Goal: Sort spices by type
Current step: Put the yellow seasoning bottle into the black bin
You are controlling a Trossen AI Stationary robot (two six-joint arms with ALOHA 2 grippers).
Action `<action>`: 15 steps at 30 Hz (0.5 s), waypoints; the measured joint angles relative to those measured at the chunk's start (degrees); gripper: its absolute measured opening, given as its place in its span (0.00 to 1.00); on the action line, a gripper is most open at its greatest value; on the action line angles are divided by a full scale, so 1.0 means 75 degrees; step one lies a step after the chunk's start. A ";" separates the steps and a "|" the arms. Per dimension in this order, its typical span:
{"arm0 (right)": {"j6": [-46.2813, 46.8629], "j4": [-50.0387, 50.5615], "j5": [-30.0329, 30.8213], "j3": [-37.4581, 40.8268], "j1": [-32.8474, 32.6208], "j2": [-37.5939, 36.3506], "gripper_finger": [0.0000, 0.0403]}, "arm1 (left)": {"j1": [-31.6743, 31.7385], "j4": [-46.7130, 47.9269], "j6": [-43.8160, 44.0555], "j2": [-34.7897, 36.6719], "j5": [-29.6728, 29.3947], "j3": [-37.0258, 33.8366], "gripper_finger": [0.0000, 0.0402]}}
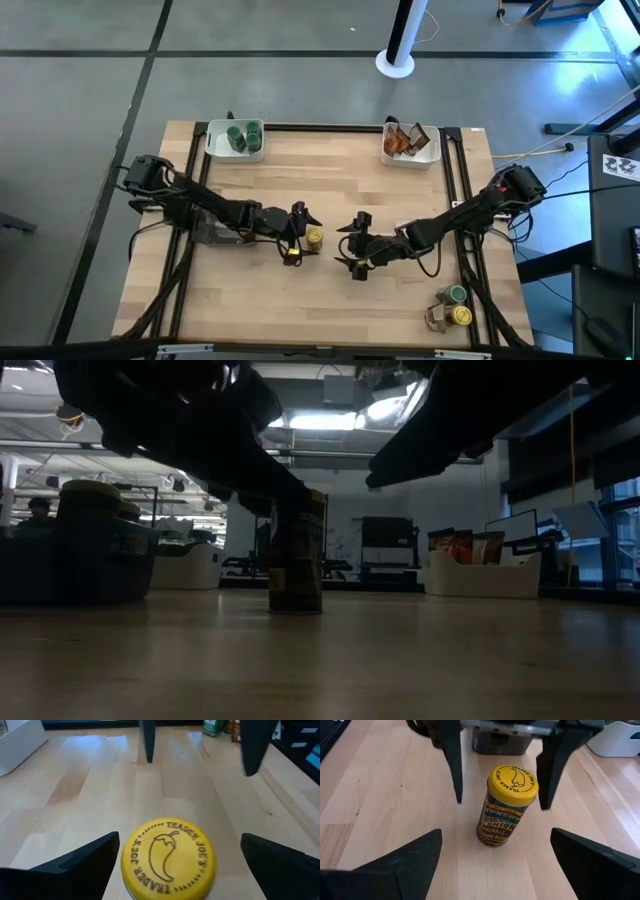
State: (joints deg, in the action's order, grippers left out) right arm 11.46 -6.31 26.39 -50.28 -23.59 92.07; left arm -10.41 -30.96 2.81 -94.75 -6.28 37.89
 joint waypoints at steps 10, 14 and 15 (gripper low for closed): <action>-0.0003 0.0004 0.0006 0.0003 0.0000 0.0000 0.92 | 0.0000 -0.0378 0.0098 -0.0395 0.0006 0.0000 0.99; -0.0006 0.0003 0.0009 0.0003 0.0000 0.0000 0.92 | 0.0045 -0.0336 0.0209 -0.0392 0.0004 0.0000 0.93; -0.0006 0.0003 0.0009 0.0003 0.0000 0.0000 0.92 | 0.0050 -0.0288 0.0241 -0.0392 0.0003 0.0000 0.91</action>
State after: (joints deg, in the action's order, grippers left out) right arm 11.42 -6.28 26.46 -50.26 -23.59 92.07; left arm -10.03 -33.11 4.62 -97.69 -6.26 37.89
